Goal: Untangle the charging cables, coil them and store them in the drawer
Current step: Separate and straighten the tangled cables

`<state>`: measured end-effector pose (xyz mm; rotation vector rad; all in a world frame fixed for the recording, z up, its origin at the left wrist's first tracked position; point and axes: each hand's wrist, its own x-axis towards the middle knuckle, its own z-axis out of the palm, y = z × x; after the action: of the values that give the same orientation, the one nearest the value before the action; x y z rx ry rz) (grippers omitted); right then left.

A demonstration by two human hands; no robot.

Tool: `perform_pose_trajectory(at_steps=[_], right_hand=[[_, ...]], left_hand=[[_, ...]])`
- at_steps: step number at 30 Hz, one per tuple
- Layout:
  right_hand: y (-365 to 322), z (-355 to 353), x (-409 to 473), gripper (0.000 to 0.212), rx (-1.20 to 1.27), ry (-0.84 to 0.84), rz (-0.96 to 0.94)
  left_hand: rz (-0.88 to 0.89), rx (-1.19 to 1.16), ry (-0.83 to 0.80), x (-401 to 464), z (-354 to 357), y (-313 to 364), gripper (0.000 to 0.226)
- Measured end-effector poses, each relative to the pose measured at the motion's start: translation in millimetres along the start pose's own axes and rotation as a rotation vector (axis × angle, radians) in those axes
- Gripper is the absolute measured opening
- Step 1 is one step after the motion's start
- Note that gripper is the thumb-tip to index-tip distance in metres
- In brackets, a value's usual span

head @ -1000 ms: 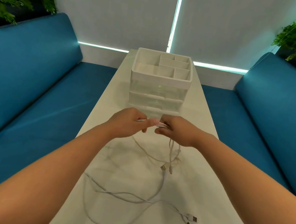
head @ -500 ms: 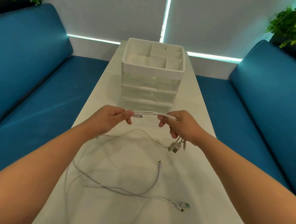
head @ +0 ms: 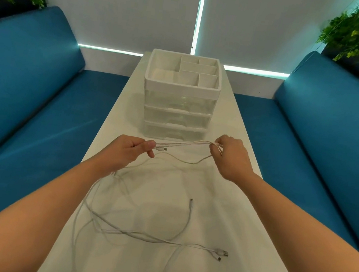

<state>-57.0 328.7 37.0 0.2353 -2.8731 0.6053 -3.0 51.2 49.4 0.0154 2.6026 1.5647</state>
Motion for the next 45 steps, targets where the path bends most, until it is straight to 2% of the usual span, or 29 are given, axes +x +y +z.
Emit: perform_pose_trajectory(at_steps=[2, 6, 9, 12, 14, 15, 16, 19, 20, 21, 22, 25, 27, 29, 32, 33, 35, 37, 39, 41, 44, 45], right_hand=[[0, 0, 0, 0.026, -0.055, -0.019, 0.056], [2, 6, 0, 0.023, 0.057, -0.175, 0.168], [7, 9, 0, 0.020, 0.094, -0.295, 0.169], [10, 12, -1, 0.019, -0.238, -0.431, 0.024], [11, 14, -2, 0.018, -0.407, -0.429, -0.061], [10, 14, -2, 0.018, -0.400, -0.397, -0.083], [10, 13, -2, 0.020, -0.333, -0.355, -0.107], [9, 8, -9, 0.024, 0.325, -0.166, 0.046], [10, 6, -11, 0.024, 0.436, -0.097, 0.080], [12, 6, -14, 0.023, 0.440, -0.085, 0.078], [13, 9, -17, 0.021, 0.386, -0.148, 0.061], [19, 27, -25, 0.010, 0.187, -0.414, 0.021], [18, 33, -26, 0.008, 0.158, -0.425, -0.006], [15, 32, -25, 0.011, 0.234, -0.402, -0.021], [9, 26, -24, 0.018, 0.460, -0.374, 0.036], [8, 26, -23, 0.025, 0.446, -0.388, 0.028], [5, 27, -21, 0.059, 0.317, -0.424, -0.004], [-7, 28, -20, 0.089, 0.397, -0.427, -0.013], [-20, 31, -17, 0.097, 0.531, -0.385, -0.002], [-29, 35, -15, 0.084, 0.643, -0.319, 0.049], [-36, 40, -15, 0.029, 0.733, -0.237, 0.051], [-35, 39, -15, 0.025, 0.736, -0.220, 0.042]], left_hand=[[0.012, -0.009, 0.003, 1, -1, 1, 0.041], [0.018, -0.012, 0.031, 2, -3, 4, 0.039], [0.021, -0.025, 0.048, 0, -4, 6, 0.041], [0.030, -0.023, 0.056, -1, -4, 7, 0.042], [0.034, -0.032, 0.057, -2, -4, 10, 0.043], [0.032, -0.043, 0.063, -2, -4, 11, 0.044], [0.027, -0.059, 0.074, -1, -6, 11, 0.045], [0.024, -0.075, 0.101, -1, -12, 12, 0.044], [0.027, -0.052, 0.105, -1, -13, 12, 0.044], [0.032, -0.040, 0.109, -1, -14, 12, 0.044], [0.036, -0.043, 0.114, -1, -15, 12, 0.044], [0.047, -0.065, 0.111, -1, -12, 14, 0.043], [0.055, -0.076, 0.102, -2, -8, 15, 0.043], [0.054, -0.077, 0.098, -3, -6, 14, 0.043], [0.054, -0.059, 0.094, -3, -6, 17, 0.044], [0.053, -0.054, 0.088, -3, -6, 18, 0.044], [0.061, -0.058, 0.070, -4, -5, 24, 0.043], [0.081, -0.080, 0.060, -5, -3, 31, 0.044], [0.112, -0.121, 0.057, -4, -4, 40, 0.046], [0.148, -0.177, 0.050, -2, -8, 49, 0.047], [0.184, -0.182, 0.050, 0, -16, 58, 0.049], [0.183, -0.168, 0.058, 0, -19, 58, 0.048]])
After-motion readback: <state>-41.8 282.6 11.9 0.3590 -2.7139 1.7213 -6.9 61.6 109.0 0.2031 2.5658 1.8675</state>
